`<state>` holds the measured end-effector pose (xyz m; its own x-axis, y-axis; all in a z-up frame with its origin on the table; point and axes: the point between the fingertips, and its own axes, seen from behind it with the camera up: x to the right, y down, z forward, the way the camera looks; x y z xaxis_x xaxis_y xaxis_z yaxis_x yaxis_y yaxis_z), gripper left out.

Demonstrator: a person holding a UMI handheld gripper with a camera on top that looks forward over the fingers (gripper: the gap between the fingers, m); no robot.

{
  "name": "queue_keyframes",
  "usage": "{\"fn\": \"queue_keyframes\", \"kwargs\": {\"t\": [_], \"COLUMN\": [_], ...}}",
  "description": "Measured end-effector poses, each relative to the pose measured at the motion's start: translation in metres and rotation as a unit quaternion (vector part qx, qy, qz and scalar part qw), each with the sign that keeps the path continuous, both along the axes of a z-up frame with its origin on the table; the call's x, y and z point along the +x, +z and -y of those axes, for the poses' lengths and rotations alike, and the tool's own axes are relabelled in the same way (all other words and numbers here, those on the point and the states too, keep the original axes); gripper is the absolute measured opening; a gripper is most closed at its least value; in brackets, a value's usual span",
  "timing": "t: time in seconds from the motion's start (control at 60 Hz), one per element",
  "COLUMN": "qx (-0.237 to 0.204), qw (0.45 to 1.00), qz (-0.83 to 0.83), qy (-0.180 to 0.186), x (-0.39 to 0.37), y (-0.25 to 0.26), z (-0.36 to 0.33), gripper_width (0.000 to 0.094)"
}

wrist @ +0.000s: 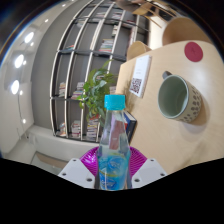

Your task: Pour water

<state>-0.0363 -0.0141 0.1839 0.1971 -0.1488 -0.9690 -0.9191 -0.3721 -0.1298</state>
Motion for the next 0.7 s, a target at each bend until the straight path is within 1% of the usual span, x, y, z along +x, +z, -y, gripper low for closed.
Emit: {"fn": "queue_keyframes", "kwargs": {"t": [0.1, 0.133, 0.217, 0.267, 0.283, 0.3, 0.367, 0.483, 0.567, 0.6, 0.617, 0.7], "qx": [-0.031, -0.043, -0.051, -0.059, -0.062, -0.062, -0.073, -0.068, -0.067, -0.068, -0.069, -0.072], "qw": [0.994, 0.99, 0.977, 0.968, 0.964, 0.961, 0.947, 0.924, 0.915, 0.915, 0.917, 0.921], "qz": [-0.1, -0.13, -0.198, -0.235, -0.248, -0.258, -0.301, -0.357, -0.38, -0.379, -0.375, -0.367], "qy": [-0.021, -0.031, -0.058, -0.067, -0.068, -0.073, -0.088, -0.115, -0.118, -0.117, -0.117, -0.114], "x": [0.014, 0.018, 0.029, 0.032, 0.036, 0.033, 0.037, 0.051, 0.054, 0.056, 0.058, 0.056], "y": [-0.011, -0.004, -0.009, -0.012, -0.006, -0.015, -0.019, -0.012, -0.009, -0.004, -0.008, -0.003], "z": [-0.014, -0.005, -0.01, -0.011, -0.009, -0.021, -0.023, -0.025, -0.025, -0.017, -0.026, -0.028], "gripper_width": [0.0373, 0.0373, 0.0371, 0.0373, 0.0372, 0.0371, 0.0372, 0.0389, 0.0389, 0.0389, 0.0388, 0.0389]}}
